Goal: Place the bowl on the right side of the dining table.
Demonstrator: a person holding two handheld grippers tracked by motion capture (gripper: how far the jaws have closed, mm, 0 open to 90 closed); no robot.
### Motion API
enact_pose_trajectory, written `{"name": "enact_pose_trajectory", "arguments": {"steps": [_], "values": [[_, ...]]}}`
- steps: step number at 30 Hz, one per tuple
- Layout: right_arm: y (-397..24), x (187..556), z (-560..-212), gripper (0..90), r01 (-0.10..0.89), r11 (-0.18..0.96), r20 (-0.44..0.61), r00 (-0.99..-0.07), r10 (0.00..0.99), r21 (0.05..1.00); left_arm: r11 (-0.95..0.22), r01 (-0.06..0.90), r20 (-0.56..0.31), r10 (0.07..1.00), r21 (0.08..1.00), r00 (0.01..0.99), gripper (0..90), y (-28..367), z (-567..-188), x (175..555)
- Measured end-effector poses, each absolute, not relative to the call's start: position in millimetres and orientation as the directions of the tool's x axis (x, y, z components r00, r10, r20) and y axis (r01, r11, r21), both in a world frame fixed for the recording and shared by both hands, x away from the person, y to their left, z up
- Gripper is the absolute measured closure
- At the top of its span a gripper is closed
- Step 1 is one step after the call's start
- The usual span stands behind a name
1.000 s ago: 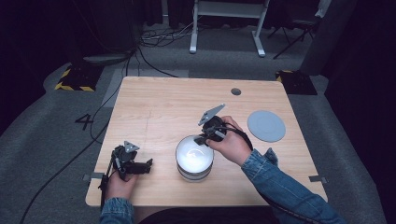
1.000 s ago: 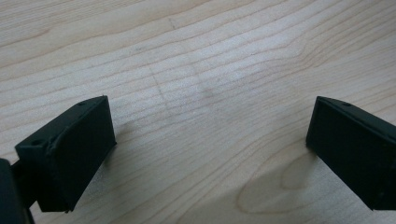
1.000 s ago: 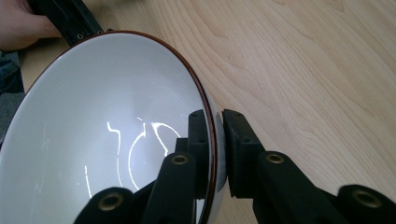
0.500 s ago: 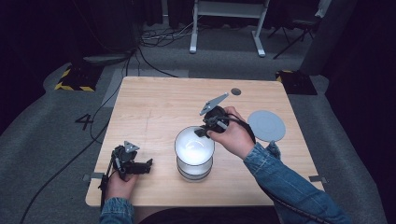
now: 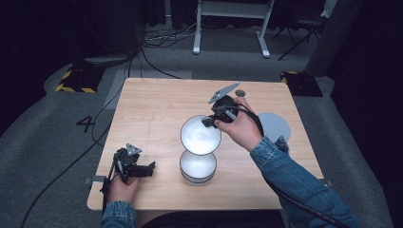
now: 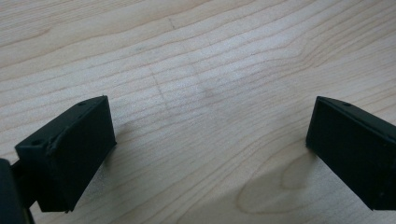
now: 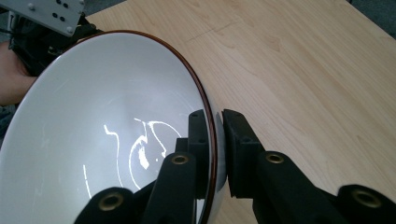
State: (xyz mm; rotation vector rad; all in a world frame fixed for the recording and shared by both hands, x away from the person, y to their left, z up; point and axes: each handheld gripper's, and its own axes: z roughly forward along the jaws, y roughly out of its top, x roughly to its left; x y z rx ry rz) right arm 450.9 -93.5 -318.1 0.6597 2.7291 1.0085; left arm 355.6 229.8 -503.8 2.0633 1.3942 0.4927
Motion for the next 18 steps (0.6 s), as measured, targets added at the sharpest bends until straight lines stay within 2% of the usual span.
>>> {"name": "enact_pose_trajectory", "arguments": {"steps": [8, 18], "values": [[-105, 465, -310, 82.0, 0.388, 0.645, 0.014, -0.863, 0.505, 0.658, -0.273, 0.704, -0.024, 0.924, 0.655, 0.381, 1.4, 230, -504, 356], [-137, 500, -300, 81.9, 0.441, 0.608, -0.034, -0.791, 0.611, 0.660, -0.276, 0.706, -0.022, 0.924, 0.652, 0.382, 1.4, 230, -503, 356]]}}
